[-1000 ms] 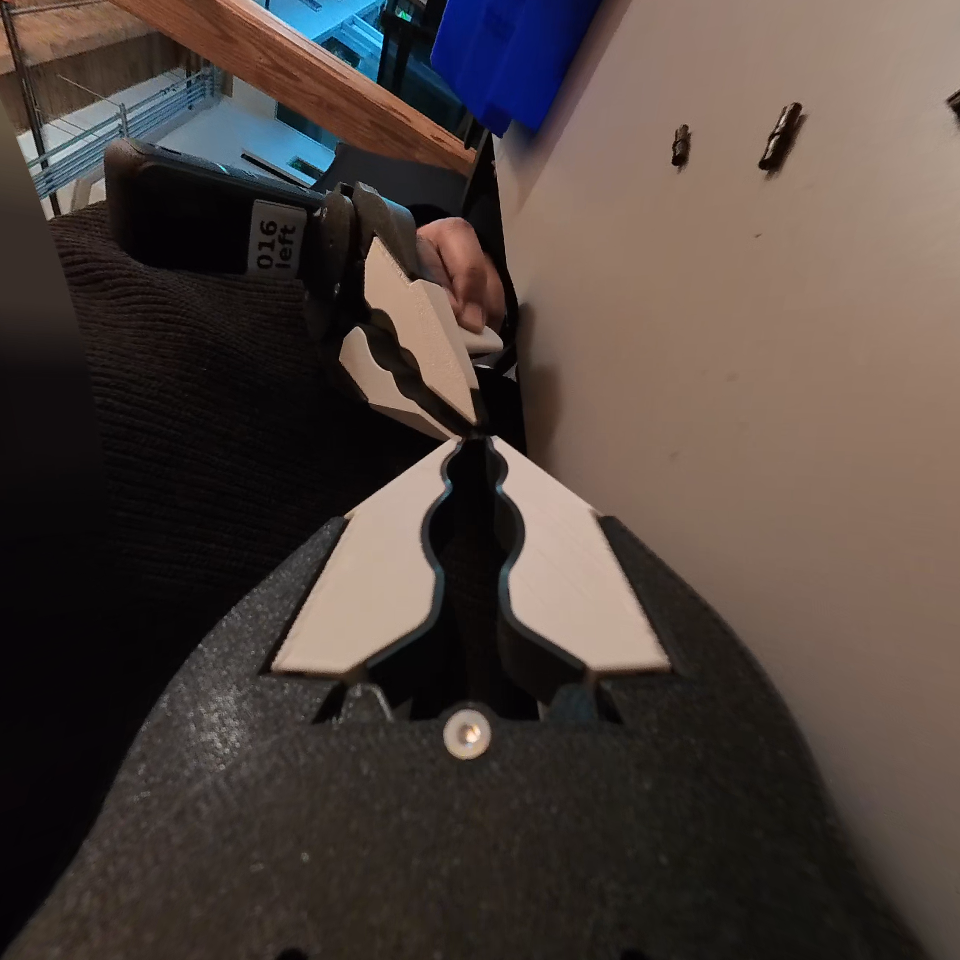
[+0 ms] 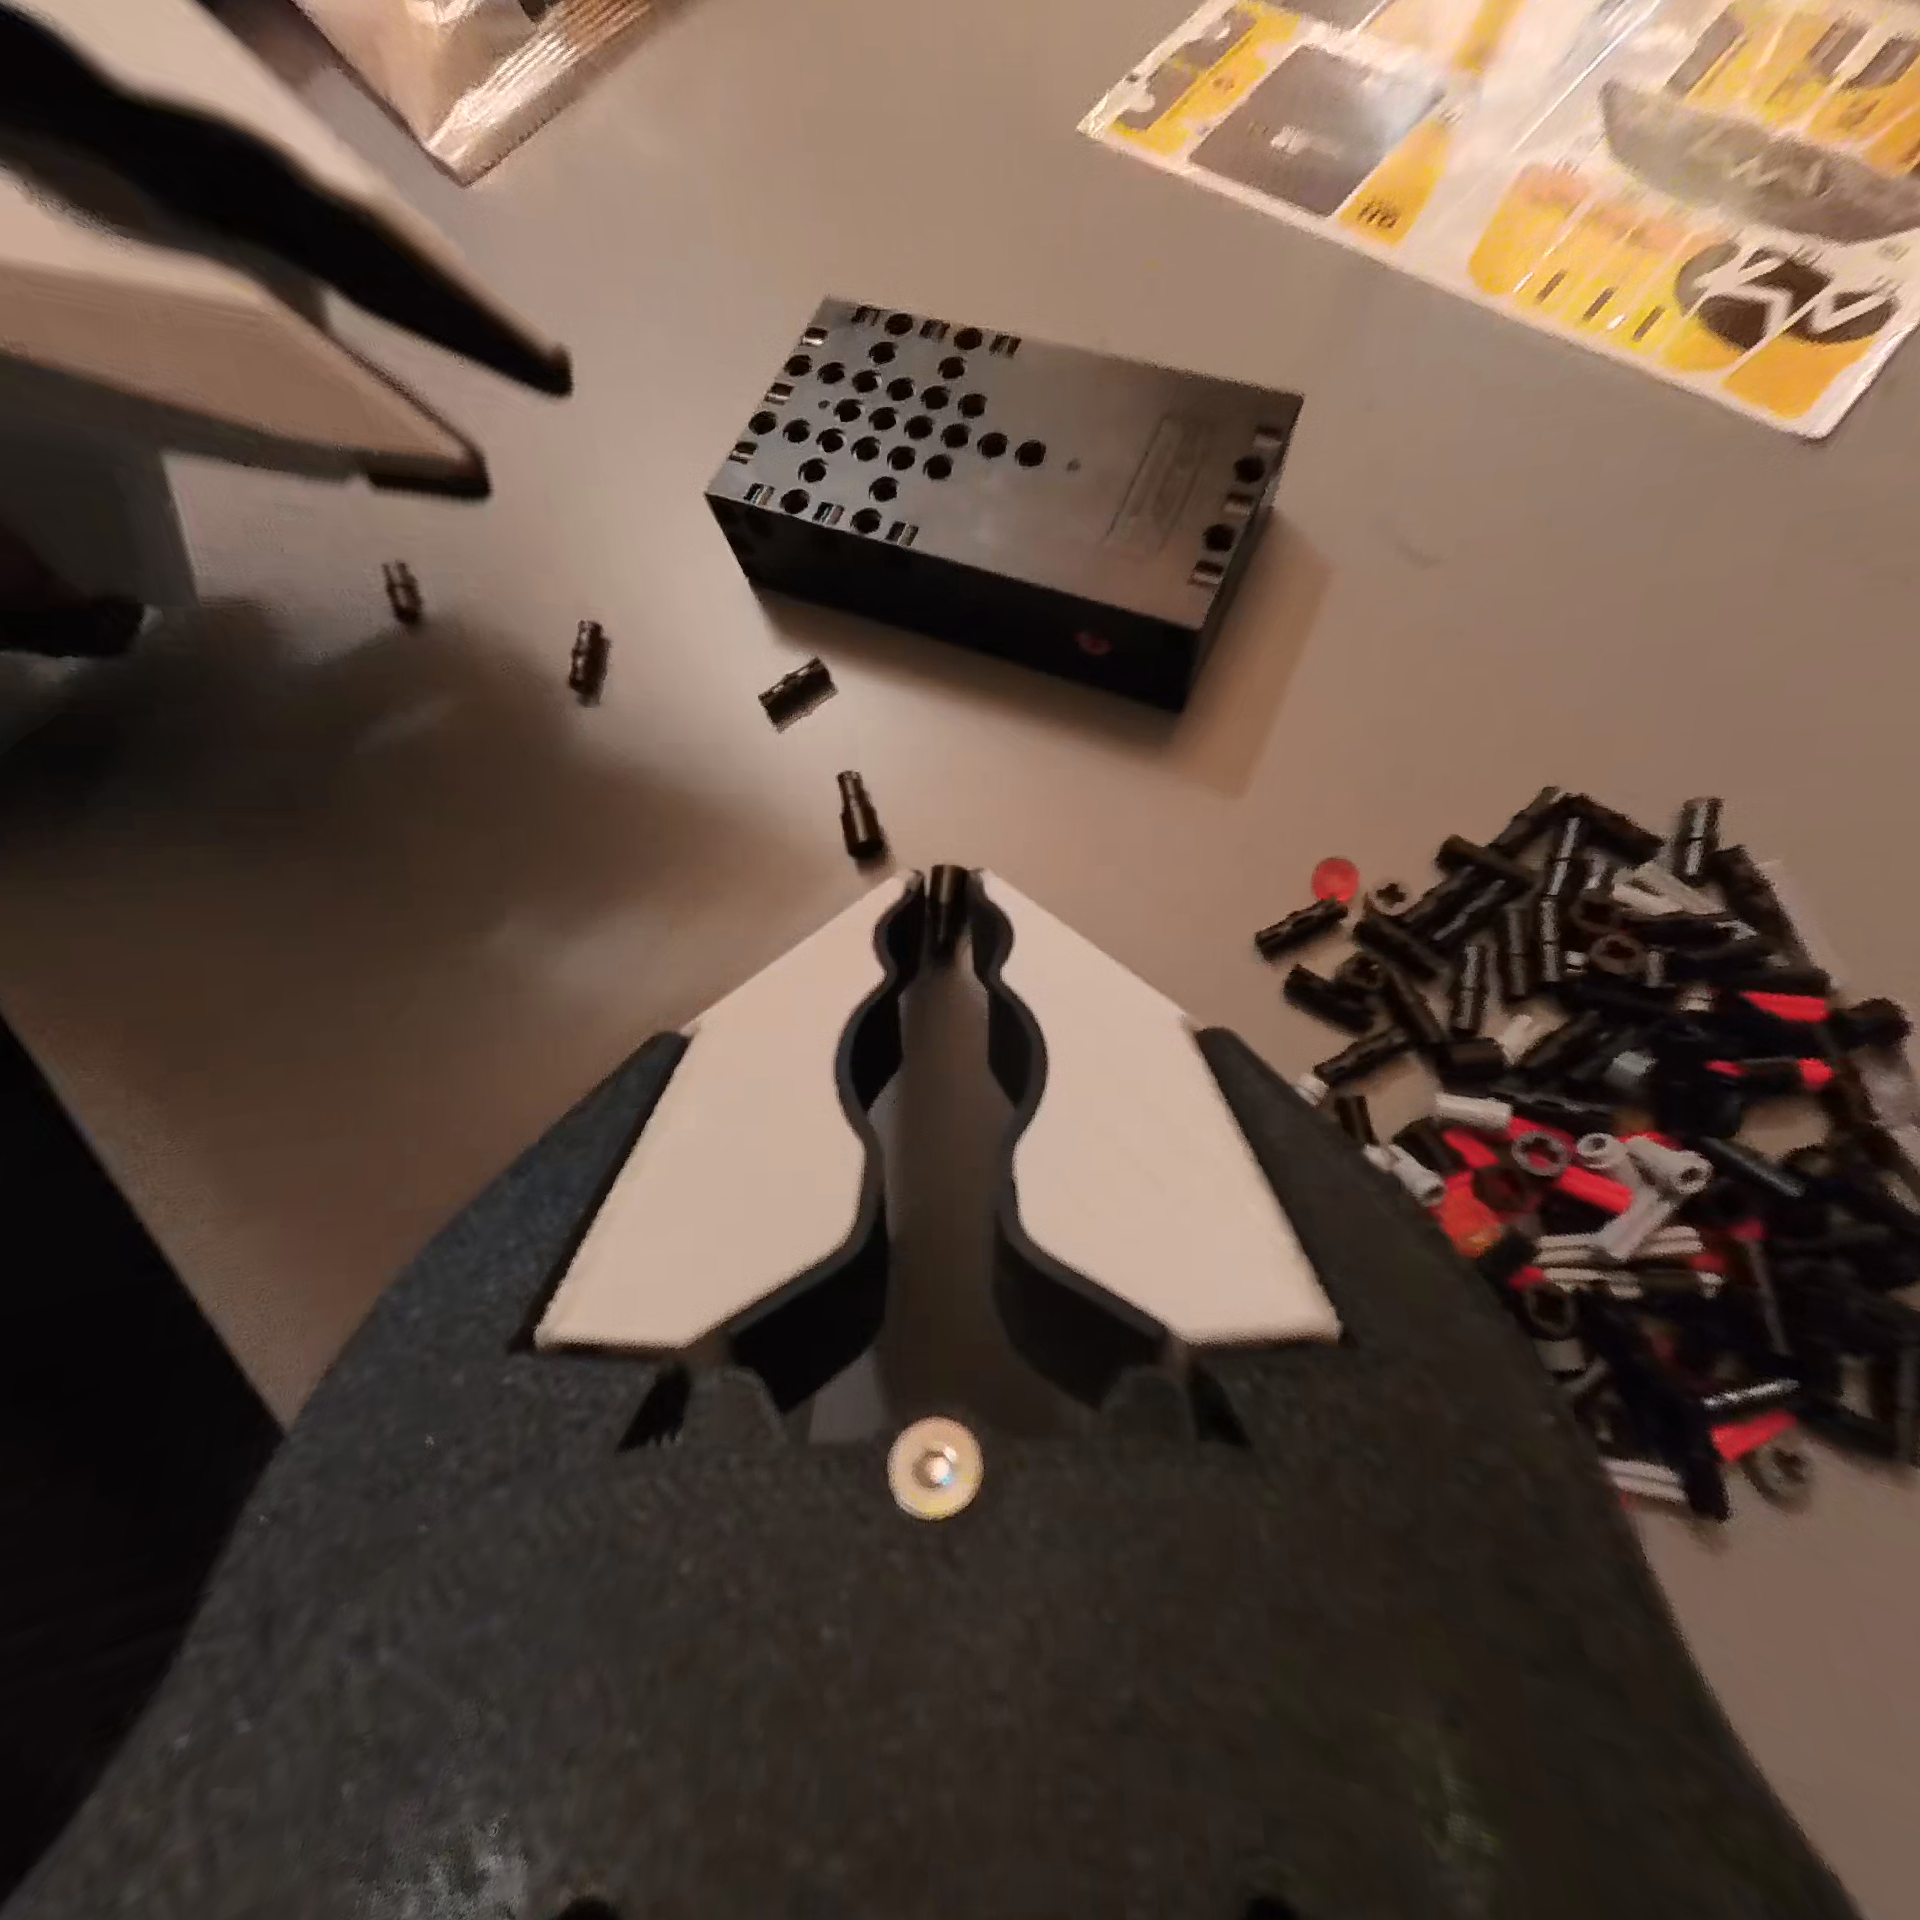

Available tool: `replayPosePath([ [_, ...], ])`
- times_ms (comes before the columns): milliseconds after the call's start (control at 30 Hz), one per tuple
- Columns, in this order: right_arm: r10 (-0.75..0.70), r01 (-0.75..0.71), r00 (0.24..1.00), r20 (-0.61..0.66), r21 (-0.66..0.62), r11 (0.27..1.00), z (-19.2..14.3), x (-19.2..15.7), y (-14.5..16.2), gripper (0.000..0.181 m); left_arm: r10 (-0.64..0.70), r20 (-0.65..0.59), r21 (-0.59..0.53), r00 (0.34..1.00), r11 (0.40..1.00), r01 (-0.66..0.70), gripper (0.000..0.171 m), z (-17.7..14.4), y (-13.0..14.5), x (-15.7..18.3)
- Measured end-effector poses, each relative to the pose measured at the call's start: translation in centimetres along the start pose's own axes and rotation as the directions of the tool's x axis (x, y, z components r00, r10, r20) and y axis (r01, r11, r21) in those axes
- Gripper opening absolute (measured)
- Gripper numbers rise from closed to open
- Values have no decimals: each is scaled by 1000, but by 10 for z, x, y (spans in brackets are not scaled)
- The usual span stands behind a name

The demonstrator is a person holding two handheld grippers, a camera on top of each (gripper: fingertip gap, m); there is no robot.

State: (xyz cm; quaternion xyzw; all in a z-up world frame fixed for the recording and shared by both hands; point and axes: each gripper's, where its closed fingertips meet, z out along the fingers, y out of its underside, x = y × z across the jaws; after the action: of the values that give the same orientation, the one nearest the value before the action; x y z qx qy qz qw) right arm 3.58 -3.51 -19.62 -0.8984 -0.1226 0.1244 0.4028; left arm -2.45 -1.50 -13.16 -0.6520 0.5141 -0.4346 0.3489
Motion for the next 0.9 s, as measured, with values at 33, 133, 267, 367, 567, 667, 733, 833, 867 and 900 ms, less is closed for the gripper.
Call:
replayPosePath([
  [33,-10,10,1000,-15,3,1000,0,2,-1,9,4,12,20,1000,1000,-5,19,1,-5,-6],
  [133,-3,3,1000,-13,20,1000,-3,2,-2,11,25,40,83,999,996,-29,19,0,-15,-17],
  [267,43,-43,999,-7,80,996,-13,6,-6,20,46,59,113,997,992,-53,19,-3,-15,-25],
  [367,108,-104,994,-18,173,979,-27,15,-12,20,37,42,145,998,989,-43,19,-6,-19,-23],
  [567,313,-271,948,-62,357,894,-61,47,-15,20,20,32,179,999,983,-25,19,-12,-25,-24],
  [667,350,-301,931,-100,333,894,-67,56,-1,19,15,28,198,1000,980,-20,19,-15,-28,-24],
  [733,334,-278,931,-151,301,912,-69,60,6,19,12,24,212,1000,977,-17,18,-18,-31,-23],
  [833,254,-206,942,-219,223,953,-65,58,15,18,10,14,220,1000,975,-13,18,-19,-32,-21],
  [867,221,-177,946,-236,194,965,-62,56,16,16,11,14,221,1000,975,-14,18,-20,-32,-21],
  [900,185,-146,950,-252,167,975,-59,54,18,15,14,16,222,1000,975,-17,18,-20,-32,-20],
])
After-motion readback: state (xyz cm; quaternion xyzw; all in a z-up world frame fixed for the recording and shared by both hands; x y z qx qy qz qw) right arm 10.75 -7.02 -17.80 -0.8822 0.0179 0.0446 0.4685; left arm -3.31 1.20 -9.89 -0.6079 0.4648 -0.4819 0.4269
